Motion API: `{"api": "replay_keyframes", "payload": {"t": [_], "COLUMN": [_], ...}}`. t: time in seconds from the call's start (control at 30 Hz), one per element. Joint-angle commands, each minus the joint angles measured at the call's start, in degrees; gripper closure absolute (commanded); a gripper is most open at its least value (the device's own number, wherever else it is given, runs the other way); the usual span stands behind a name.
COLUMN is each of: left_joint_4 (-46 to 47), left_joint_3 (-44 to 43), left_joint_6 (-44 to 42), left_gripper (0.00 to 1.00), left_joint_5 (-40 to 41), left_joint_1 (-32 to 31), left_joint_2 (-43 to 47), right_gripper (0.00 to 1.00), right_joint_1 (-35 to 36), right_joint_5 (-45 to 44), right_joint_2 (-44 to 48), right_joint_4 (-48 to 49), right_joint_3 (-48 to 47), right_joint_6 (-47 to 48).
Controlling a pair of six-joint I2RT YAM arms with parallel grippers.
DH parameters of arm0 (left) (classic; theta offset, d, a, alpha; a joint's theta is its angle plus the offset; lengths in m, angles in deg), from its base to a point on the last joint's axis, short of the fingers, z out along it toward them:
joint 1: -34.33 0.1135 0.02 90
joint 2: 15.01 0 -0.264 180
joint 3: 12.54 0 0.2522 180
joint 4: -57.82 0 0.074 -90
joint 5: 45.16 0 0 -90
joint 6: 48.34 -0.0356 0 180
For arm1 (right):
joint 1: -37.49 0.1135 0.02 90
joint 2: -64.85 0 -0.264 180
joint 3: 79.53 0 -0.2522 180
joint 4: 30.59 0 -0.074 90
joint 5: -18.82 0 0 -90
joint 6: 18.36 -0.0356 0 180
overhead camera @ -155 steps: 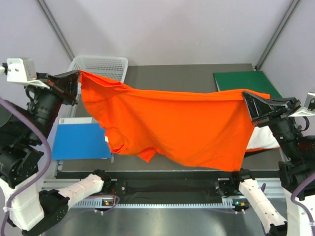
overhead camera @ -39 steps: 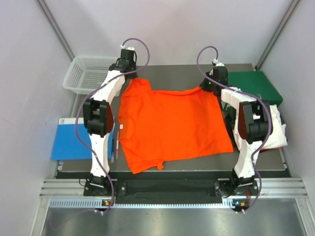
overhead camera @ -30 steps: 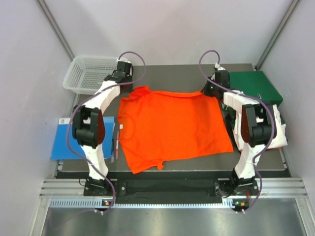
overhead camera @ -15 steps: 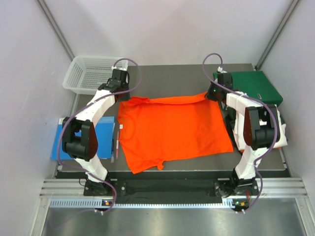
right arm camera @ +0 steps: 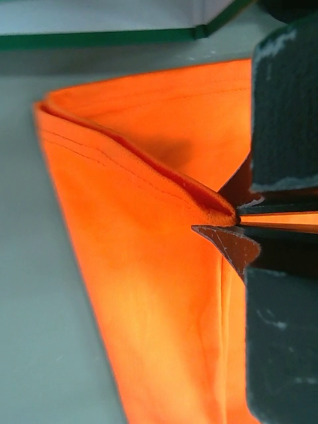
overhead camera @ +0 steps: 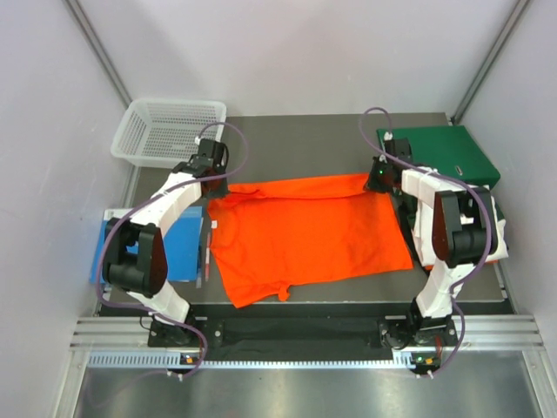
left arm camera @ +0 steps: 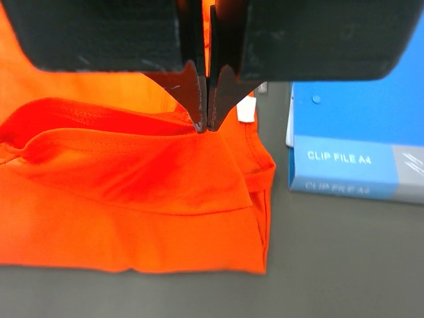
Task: Fold and stack the t-shirts
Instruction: Fold the flattened tshirt in 1/3 of the way
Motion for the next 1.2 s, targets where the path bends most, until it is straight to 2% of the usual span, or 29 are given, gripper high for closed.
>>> {"api": "replay_keyframes", "payload": {"t": [0.0,0.33,0.5,1.0,1.03,1.07,1.1,1.13,1.17], "left_joint_4": [-0.67,-5.06,-5.59,-9.11,-9.37,-9.72,-10.16,-11.12,-11.30], "left_joint_3": [2.58,5.39,7.41,12.86,12.86,12.86,12.43,12.16,11.72], "left_joint_6": [1.89,4.97,6.46,10.42,10.24,10.33,10.50,10.77,10.86], "left_gripper": [1.00,1.00,1.00,1.00,1.00,0.96,0.71,0.33,0.01], "left_joint_5": [-0.10,3.58,4.72,7.10,6.93,7.01,7.62,8.41,9.29], "left_joint_1": [-0.90,-5.12,-7.83,-12.50,-13.11,-13.20,-13.38,-13.90,-14.26], "left_joint_2": [3.23,7.36,7.98,4.38,4.03,3.85,3.67,3.76,4.02], "right_gripper": [1.00,1.00,1.00,1.00,0.92,0.85,0.71,0.49,0.40], "right_joint_1": [-0.72,-0.72,-0.98,-2.30,-2.22,-2.39,-2.30,-2.39,-2.30], "right_joint_5": [1.50,0.80,-0.35,-1.93,-1.58,-1.14,-0.53,-0.09,0.09], "right_joint_2": [0.32,1.46,-0.82,-1.70,-2.93,-3.20,-3.20,-2.33,-1.28], "right_joint_4": [-1.31,-1.75,-2.81,-4.56,-6.22,-6.67,-7.03,-6.68,-6.16], "right_joint_3": [1.17,3.10,2.66,0.91,-0.23,-0.33,-0.33,0.19,0.98], "right_joint_6": [0.04,0.30,0.22,0.39,1.18,1.36,2.06,2.32,2.33]}}
